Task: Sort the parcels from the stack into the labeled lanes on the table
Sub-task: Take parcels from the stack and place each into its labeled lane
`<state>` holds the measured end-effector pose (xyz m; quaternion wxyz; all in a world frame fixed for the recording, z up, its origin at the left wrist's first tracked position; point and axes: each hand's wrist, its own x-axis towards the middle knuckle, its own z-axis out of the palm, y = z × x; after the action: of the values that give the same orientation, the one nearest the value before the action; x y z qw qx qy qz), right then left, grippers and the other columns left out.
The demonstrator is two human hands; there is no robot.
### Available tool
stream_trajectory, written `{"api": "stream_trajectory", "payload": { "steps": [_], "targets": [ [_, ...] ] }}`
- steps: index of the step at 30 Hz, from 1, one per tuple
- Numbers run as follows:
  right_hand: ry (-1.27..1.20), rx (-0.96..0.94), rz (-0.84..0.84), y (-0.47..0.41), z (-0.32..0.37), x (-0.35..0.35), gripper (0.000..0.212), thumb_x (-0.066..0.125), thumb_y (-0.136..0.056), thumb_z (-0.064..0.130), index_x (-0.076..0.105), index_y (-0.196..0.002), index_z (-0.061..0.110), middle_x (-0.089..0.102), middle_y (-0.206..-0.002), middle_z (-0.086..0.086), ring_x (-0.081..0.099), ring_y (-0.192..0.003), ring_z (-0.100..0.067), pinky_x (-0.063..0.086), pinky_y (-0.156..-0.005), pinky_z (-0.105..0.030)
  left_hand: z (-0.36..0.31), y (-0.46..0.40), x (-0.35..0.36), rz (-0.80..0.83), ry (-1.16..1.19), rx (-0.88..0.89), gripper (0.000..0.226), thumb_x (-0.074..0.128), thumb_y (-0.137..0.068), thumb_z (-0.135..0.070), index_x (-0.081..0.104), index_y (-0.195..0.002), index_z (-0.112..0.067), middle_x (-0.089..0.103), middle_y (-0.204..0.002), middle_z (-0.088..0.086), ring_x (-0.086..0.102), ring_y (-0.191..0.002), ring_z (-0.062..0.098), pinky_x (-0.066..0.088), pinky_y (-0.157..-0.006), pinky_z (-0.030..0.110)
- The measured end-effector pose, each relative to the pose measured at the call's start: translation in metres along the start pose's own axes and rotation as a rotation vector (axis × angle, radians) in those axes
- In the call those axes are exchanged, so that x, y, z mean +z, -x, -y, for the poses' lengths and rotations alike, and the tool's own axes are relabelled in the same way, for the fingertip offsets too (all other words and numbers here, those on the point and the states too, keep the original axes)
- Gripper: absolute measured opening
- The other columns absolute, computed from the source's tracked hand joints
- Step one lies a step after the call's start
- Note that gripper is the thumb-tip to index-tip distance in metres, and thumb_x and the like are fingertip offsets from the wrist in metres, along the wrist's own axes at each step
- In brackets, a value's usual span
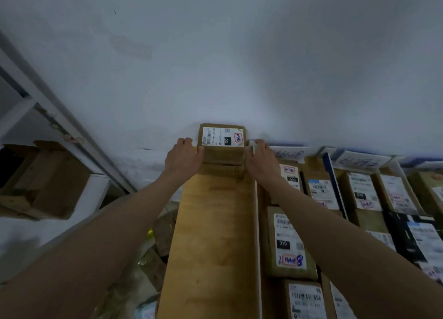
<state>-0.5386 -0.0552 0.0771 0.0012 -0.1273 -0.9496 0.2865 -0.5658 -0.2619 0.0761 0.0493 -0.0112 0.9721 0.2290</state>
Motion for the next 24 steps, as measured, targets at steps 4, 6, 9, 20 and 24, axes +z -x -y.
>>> {"api": "stream_trajectory", "payload": {
  "steps": [4, 6, 9, 20, 24],
  "targets": [
    [-0.181, 0.082, 0.104, -0.034, -0.005, 0.019, 0.043, 0.039, -0.104, 0.042, 0.048, -0.131, 0.01, 0.062, -0.121, -0.009, 0.063, -0.103, -0.023, 0.054, -0.087, -0.04, -0.003, -0.024, 0.026, 0.029, 0.136, -0.128, 0.058, 0.04, -0.101, -0.049, 0.044, -0.139, -0.004, 0.05, -0.136, 0.015, 0.053, -0.12, 0.031, 0.044, -0.09, 0.04],
    [-0.292, 0.109, 0.161, -0.043, -0.004, 0.027, 0.045, 0.04, -0.105, 0.039, 0.047, -0.134, 0.005, 0.062, -0.124, -0.013, 0.064, -0.104, -0.025, 0.056, -0.09, -0.043, -0.006, -0.033, 0.035, 0.049, 0.212, -0.176, 0.054, 0.042, -0.101, -0.047, 0.048, -0.134, -0.004, 0.056, -0.128, 0.015, 0.057, -0.109, 0.028, 0.046, -0.083, 0.035],
    [-0.393, 0.145, 0.186, -0.044, -0.004, 0.032, 0.037, 0.042, -0.106, 0.028, 0.05, -0.134, 0.005, 0.061, -0.132, -0.011, 0.062, -0.112, -0.023, 0.055, -0.09, -0.036, -0.011, -0.037, 0.043, 0.075, 0.314, -0.208, 0.044, 0.045, -0.101, -0.043, 0.051, -0.125, -0.006, 0.062, -0.117, 0.011, 0.057, -0.075, 0.013, 0.038, -0.055, 0.022],
    [-0.585, 0.19, 0.335, 0.037, -0.005, 0.005, 0.035, 0.062, -0.096, 0.02, 0.057, -0.129, 0.008, 0.068, -0.121, -0.005, 0.069, -0.103, -0.014, 0.058, -0.076, -0.021, -0.014, 0.005, 0.015, -0.009, 0.473, -0.179, 0.05, 0.061, -0.092, -0.049, 0.05, -0.119, -0.009, 0.063, -0.113, 0.009, 0.057, -0.093, 0.022, 0.05, -0.081, 0.038],
    [-0.695, 0.289, 0.403, 0.084, -0.015, -0.014, 0.035, 0.064, -0.094, 0.034, 0.064, -0.112, 0.004, 0.074, -0.096, -0.008, 0.074, -0.085, -0.021, 0.062, -0.076, -0.03, 0.001, 0.028, -0.008, 0.083, 0.426, -0.046, 0.046, 0.063, -0.09, -0.048, 0.055, -0.116, -0.011, 0.064, -0.105, 0.005, 0.06, -0.094, 0.021, 0.048, -0.073, 0.031]
  ]
}}
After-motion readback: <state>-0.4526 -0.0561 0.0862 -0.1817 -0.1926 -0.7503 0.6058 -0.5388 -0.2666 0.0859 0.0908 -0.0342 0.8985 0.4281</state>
